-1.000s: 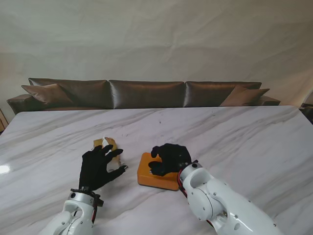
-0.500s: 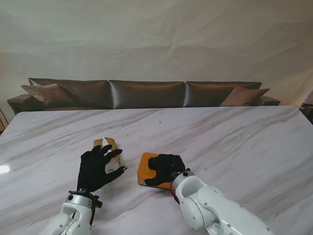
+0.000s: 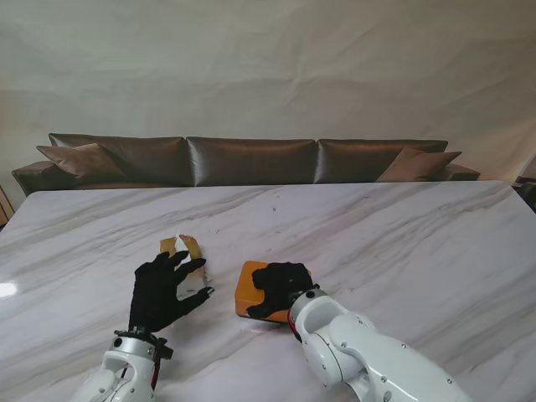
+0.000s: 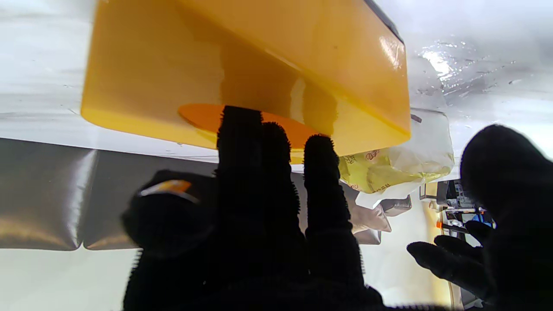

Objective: Refill a tissue box and feed the first sheet

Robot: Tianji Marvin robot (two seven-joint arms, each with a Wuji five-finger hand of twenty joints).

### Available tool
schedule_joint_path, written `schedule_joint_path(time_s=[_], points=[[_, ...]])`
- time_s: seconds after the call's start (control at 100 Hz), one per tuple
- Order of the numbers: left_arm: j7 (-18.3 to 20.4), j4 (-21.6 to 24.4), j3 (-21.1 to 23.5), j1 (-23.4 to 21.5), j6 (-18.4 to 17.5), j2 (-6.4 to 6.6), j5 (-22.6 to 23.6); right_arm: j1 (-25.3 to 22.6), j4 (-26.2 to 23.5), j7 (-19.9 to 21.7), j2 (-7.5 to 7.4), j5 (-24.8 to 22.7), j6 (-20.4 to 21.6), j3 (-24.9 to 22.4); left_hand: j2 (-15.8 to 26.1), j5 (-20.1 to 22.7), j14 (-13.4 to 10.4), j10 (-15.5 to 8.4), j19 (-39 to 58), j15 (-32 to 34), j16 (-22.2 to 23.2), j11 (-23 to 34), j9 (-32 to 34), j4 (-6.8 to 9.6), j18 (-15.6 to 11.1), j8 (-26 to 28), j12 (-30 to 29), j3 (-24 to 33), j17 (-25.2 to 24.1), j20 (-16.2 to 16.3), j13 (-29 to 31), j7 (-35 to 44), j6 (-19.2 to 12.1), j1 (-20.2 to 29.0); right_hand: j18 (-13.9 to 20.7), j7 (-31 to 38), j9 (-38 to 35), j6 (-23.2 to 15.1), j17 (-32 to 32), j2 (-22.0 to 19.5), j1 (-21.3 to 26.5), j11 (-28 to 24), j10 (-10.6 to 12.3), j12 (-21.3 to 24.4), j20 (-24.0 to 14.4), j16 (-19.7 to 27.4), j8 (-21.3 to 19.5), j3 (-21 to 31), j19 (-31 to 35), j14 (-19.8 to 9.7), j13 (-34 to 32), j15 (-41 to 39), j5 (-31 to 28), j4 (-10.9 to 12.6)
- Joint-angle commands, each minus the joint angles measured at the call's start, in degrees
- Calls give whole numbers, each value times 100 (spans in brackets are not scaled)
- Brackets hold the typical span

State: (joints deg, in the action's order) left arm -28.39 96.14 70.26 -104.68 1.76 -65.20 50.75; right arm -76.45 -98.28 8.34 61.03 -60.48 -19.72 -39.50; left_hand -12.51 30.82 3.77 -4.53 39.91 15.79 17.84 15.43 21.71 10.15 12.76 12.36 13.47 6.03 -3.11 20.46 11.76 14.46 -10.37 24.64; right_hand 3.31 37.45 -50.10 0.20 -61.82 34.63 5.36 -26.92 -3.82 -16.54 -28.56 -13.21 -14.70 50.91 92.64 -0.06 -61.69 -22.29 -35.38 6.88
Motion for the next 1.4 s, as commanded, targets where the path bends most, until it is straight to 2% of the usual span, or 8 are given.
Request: schedule_joint_path(time_s=[0.0,0.43,0.58,0.89,1.04,1.13,1.28,1.39], points=[[97,40,31,-37,27,-25,-21,32,57,144,-18,-80,-45,54,214,96,25,27,53,-85,48,48,124,-138,101,76,53,-109,-111,-32,102,48,-18,82,1520,-4,-18,66,-359,99,-219,-44,-119,76,26,23,23,65,660,380,-117,-80,-76,120],[127,-5,-29,38,89,-29,-48,-86,-112,285,-49,-386,-86,-96,211,115,19,23,53,-85,48,50,128,-141,101,86,54,-115,-111,-32,100,62,-34,79,1722,9,-87,17,-514,158,-190,-107,-42,51,27,-94,10,45,738,408,-354,-452,-68,149],[93,-41,-48,60,74,-33,-53,14,-46,414,-72,-479,-84,57,205,132,24,21,53,-85,48,49,125,-142,101,91,54,-115,-111,-32,100,70,-39,85,1797,26,-137,-8,-562,184,-154,-139,-7,23,18,-115,-2,40,783,339,-410,-544,-85,150],[84,-66,10,22,46,-33,-60,248,102,463,-65,-618,-419,488,215,160,19,20,53,-84,48,51,133,-142,101,99,55,-117,-111,-32,99,83,-44,81,1923,115,-282,-149,-585,411,139,-192,123,-77,-10,-154,-65,-15,884,207,-563,-607,-191,108],[67,-103,13,17,20,-38,-89,294,81,584,-76,-816,-571,646,208,165,21,25,53,-85,48,49,130,-141,101,102,54,-115,-111,-32,97,86,-42,86,1995,225,-405,-390,-557,531,374,-265,307,-246,-10,-328,-207,-45,926,80,-737,-781,-262,89],[50,-124,13,14,-2,-41,-102,300,45,680,-81,-882,-688,713,211,171,26,21,53,-85,48,51,136,-140,101,103,55,-114,-111,-32,100,89,-41,86,1966,338,-543,-572,-445,594,635,-327,426,-478,-24,-613,-426,-118,994,39,-858,-1006,-394,104],[2,-135,15,-2,-30,-48,-113,334,36,762,-79,-913,-901,834,209,182,22,22,53,-84,48,51,129,-140,101,106,55,-114,-111,-32,97,95,-32,87,1960,465,-889,-778,-436,678,1290,-439,543,-748,2,-936,-681,-490,1100,-50,-1083,-1336,-714,-14],[-25,-120,43,-39,-36,-51,-112,359,30,797,-77,-917,-1000,898,210,181,28,24,53,-86,47,51,129,-141,101,108,55,-116,-111,-32,96,97,-29,84,1968,633,-1089,-953,-449,820,1897,-639,640,-1010,30,-1124,-892,-762,1161,-87,-1190,-1563,-918,-221]])
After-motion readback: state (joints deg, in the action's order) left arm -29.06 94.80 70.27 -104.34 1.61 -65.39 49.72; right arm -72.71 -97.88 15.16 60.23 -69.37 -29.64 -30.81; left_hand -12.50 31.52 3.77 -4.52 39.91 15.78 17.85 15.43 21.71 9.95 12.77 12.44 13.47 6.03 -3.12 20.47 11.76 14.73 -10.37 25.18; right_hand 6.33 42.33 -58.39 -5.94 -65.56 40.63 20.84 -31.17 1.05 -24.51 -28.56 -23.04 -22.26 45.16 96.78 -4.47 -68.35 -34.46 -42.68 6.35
